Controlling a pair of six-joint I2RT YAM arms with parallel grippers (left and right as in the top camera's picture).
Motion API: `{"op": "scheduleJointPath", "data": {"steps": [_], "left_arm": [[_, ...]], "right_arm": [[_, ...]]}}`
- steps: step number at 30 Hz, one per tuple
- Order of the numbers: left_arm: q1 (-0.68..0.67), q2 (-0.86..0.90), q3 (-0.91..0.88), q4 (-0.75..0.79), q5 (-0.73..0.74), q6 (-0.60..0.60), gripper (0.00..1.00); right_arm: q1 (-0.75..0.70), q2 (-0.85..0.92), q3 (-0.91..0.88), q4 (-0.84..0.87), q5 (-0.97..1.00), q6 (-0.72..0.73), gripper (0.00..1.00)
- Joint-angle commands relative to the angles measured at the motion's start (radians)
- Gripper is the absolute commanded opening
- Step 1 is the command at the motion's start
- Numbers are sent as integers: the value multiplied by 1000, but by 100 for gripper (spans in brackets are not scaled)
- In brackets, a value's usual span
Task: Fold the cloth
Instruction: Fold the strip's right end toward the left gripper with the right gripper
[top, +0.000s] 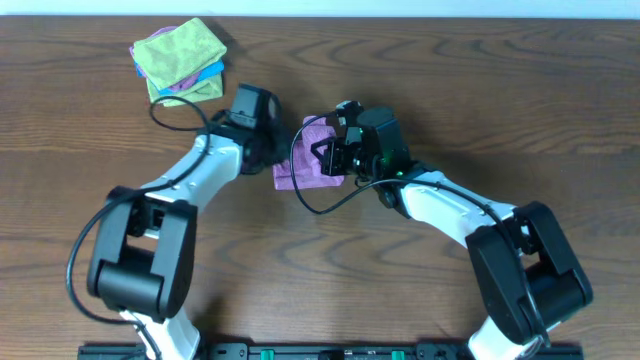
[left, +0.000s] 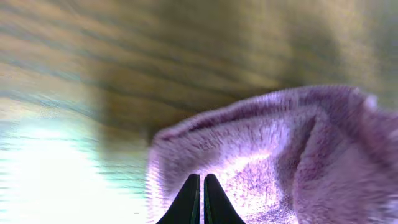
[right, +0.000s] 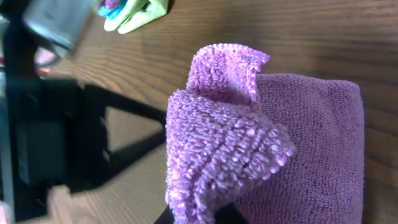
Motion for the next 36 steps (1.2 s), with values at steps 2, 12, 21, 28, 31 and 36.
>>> {"op": "scheduleJointPath", "data": {"steps": [2,12,21,28,31,36], "left_arm": [[51,-76,27,-8,-21,46,6],[120,-134,27,-48,-23,54,6],[132,-134,27,-53,-23,65,6],[164,-134,27,-54,-23,65,6],[177,-134,27,-54,-23,65,6],[195,-134,27,-54,-22,65,6]], "right_arm": [[22,12,23,-4,35,-13,1],[46,91,69,-2,35,-13,1],[68,163,133,-38,25,-13,1],[83,174,135,-37,26,-13,4],[85,174,135,-31,1,-14,16],[85,174,136,-13,-109,-13,33]]}}
